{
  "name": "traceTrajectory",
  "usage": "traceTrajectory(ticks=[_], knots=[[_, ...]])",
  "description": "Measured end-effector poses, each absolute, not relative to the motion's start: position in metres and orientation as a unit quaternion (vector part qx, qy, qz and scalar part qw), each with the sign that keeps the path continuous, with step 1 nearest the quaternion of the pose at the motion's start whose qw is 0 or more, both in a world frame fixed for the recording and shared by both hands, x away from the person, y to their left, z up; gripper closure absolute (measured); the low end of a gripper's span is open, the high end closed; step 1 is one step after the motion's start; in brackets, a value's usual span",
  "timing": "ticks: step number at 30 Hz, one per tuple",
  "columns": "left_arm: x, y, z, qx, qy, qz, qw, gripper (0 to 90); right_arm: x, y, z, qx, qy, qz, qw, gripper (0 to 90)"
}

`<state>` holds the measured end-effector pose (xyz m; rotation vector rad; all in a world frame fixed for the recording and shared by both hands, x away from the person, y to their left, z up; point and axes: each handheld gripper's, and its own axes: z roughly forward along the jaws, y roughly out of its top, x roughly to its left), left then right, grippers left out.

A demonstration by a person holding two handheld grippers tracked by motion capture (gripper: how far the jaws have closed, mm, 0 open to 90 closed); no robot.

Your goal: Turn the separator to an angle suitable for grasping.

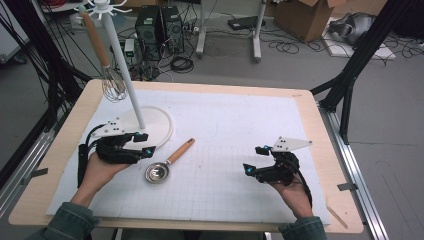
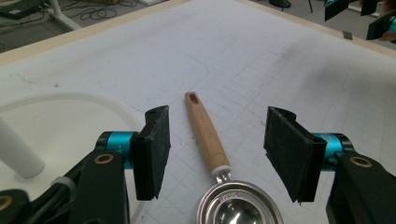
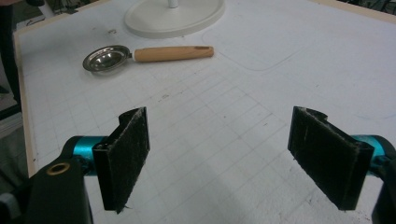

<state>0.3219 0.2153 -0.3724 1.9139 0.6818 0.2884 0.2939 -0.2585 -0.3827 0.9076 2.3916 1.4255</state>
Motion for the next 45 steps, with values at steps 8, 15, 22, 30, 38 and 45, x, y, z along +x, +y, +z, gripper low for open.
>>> traceTrajectory(ticks=[8, 15, 22, 30, 38, 45], knots=[[0.328, 0.204, -0.386, 0.808, 0.283, 0.116, 0.503, 41.5, 0.294, -0.26, -0.383, 0.308, 0.811, 0.486, 0.108, 19.8], [0.334, 0.193, -0.397, 0.818, 0.28, 0.104, 0.492, 42.9, 0.294, -0.261, -0.383, 0.307, 0.811, 0.486, 0.11, 19.8], [0.339, 0.181, -0.407, 0.826, 0.278, 0.095, 0.481, 44.6, 0.293, -0.261, -0.383, 0.308, 0.81, 0.487, 0.111, 19.8], [0.344, 0.169, -0.418, 0.837, 0.28, 0.089, 0.462, 46.2, 0.293, -0.261, -0.383, 0.306, 0.81, 0.487, 0.111, 19.8], [0.346, 0.162, -0.426, 0.841, 0.284, 0.086, 0.452, 49.4, 0.293, -0.262, -0.383, 0.307, 0.809, 0.489, 0.11, 19.9], [0.348, 0.155, -0.432, 0.846, 0.289, 0.088, 0.44, 51.1, 0.292, -0.261, -0.382, 0.308, 0.809, 0.489, 0.109, 19.9]])
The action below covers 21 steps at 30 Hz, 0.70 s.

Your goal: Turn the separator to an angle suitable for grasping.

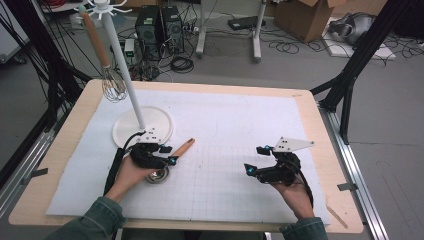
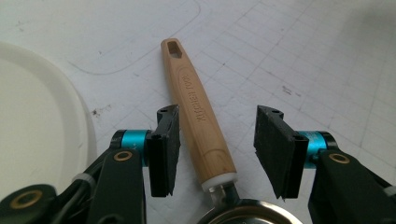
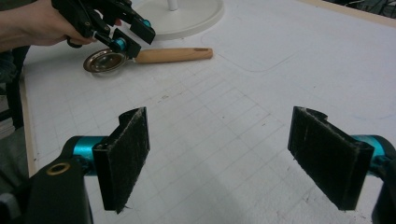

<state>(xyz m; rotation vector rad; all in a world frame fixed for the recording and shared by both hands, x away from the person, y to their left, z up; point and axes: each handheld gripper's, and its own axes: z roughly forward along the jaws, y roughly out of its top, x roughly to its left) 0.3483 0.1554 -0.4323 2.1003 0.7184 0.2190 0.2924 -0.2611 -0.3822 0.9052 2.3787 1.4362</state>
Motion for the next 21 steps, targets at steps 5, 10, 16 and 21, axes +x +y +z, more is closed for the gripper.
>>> traceTrajectory(ticks=[5, 10, 16, 21], knots=[[0.349, 0.153, -0.435, 0.85, 0.296, 0.092, 0.426, 52.6, 0.293, -0.262, -0.382, 0.305, 0.809, 0.49, 0.111, 19.8], [0.351, 0.151, -0.438, 0.858, 0.295, 0.092, 0.409, 53.6, 0.293, -0.261, -0.382, 0.307, 0.809, 0.489, 0.109, 19.9], [0.351, 0.148, -0.44, 0.864, 0.29, 0.097, 0.4, 56.0, 0.293, -0.262, -0.382, 0.306, 0.808, 0.491, 0.111, 19.9], [0.35, 0.144, -0.441, 0.868, 0.291, 0.103, 0.388, 59.7, 0.293, -0.261, -0.382, 0.307, 0.808, 0.49, 0.111, 19.8]])
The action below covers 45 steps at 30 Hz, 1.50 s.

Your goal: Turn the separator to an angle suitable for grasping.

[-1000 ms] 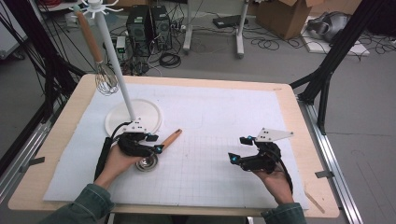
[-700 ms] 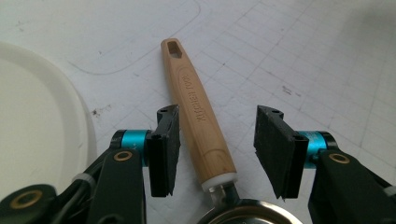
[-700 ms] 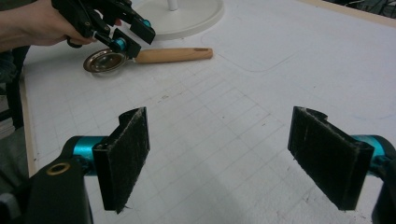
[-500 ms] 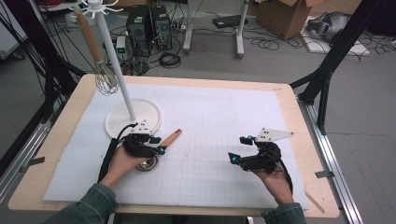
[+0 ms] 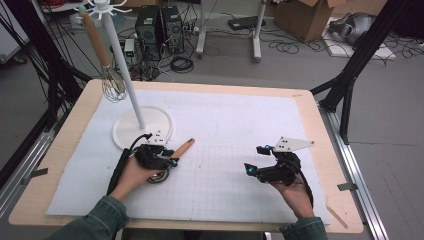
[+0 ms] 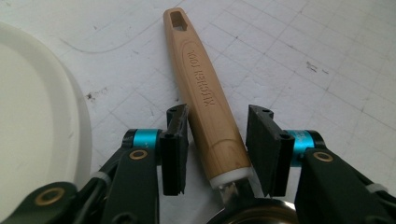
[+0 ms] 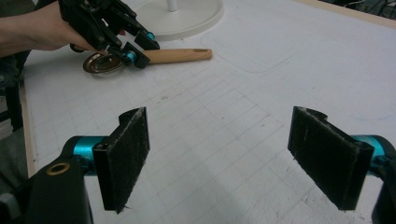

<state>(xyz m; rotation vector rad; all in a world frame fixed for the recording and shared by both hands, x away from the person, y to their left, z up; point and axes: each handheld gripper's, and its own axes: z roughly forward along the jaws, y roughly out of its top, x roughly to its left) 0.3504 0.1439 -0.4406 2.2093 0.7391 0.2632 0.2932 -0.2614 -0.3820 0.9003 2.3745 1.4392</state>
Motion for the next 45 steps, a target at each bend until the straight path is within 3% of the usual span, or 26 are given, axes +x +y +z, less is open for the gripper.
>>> traceTrajectory(ticks=[14, 22, 32, 45], knots=[[0.3512, 0.1463, -0.4346, 0.868, 0.296, 0.112, 0.383, 65.6, 0.2936, -0.262, -0.382, 0.306, 0.808, 0.491, 0.113, 19.8], [0.3524, 0.1407, -0.4366, 0.875, 0.305, 0.105, 0.36, 61.9, 0.2938, -0.2612, -0.383, 0.306, 0.808, 0.491, 0.111, 19.9], [0.3533, 0.1397, -0.4327, 0.876, 0.312, 0.108, 0.352, 68.0, 0.2927, -0.2641, -0.3832, 0.307, 0.806, 0.494, 0.113, 19.9], [0.3519, 0.1373, -0.4342, 0.88, 0.307, 0.11, 0.344, 66.3, 0.2922, -0.2651, -0.383, 0.309, 0.806, 0.493, 0.114, 19.8]])
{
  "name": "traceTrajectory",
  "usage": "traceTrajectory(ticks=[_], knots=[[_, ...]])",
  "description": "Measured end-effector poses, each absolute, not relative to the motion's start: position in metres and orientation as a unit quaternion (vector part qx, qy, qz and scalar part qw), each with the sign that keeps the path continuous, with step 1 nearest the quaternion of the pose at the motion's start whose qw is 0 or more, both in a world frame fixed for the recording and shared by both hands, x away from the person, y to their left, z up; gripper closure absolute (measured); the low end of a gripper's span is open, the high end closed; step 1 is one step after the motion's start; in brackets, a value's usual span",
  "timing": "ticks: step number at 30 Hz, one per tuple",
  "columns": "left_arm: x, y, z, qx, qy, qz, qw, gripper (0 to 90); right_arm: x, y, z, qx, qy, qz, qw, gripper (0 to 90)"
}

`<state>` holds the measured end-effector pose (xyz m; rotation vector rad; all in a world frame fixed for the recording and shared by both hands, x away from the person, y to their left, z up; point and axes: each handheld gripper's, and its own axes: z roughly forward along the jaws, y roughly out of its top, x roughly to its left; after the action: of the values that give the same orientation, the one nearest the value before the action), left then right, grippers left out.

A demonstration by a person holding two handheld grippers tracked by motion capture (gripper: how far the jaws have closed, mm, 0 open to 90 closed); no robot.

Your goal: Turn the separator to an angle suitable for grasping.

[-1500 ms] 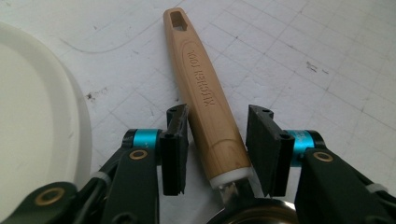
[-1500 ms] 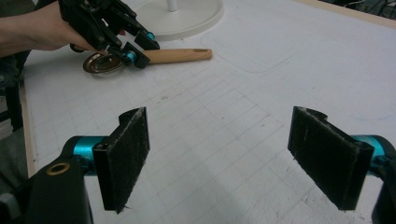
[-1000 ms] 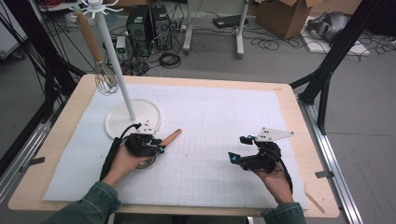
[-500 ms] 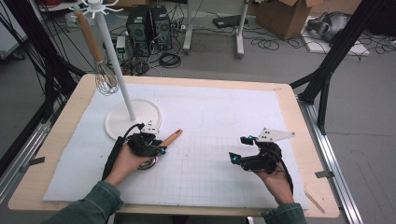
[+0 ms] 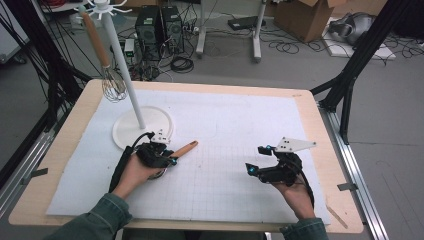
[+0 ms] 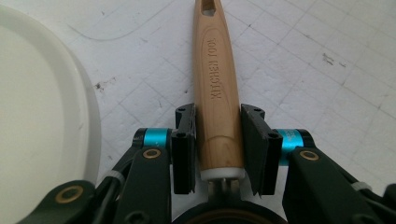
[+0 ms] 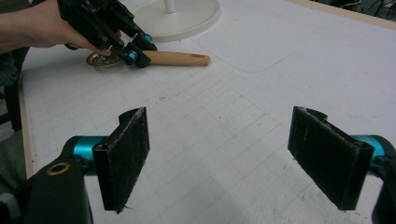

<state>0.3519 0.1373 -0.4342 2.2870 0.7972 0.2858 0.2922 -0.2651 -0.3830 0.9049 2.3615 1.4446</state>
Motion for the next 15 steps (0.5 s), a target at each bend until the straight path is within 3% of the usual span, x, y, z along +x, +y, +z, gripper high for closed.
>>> traceTrajectory(ticks=[15], knots=[[0.3523, 0.1426, -0.4284, 0.879, 0.309, 0.115, 0.346, 70.0, 0.2931, -0.2633, -0.3829, 0.31, 0.806, 0.492, 0.111, 19.9]])
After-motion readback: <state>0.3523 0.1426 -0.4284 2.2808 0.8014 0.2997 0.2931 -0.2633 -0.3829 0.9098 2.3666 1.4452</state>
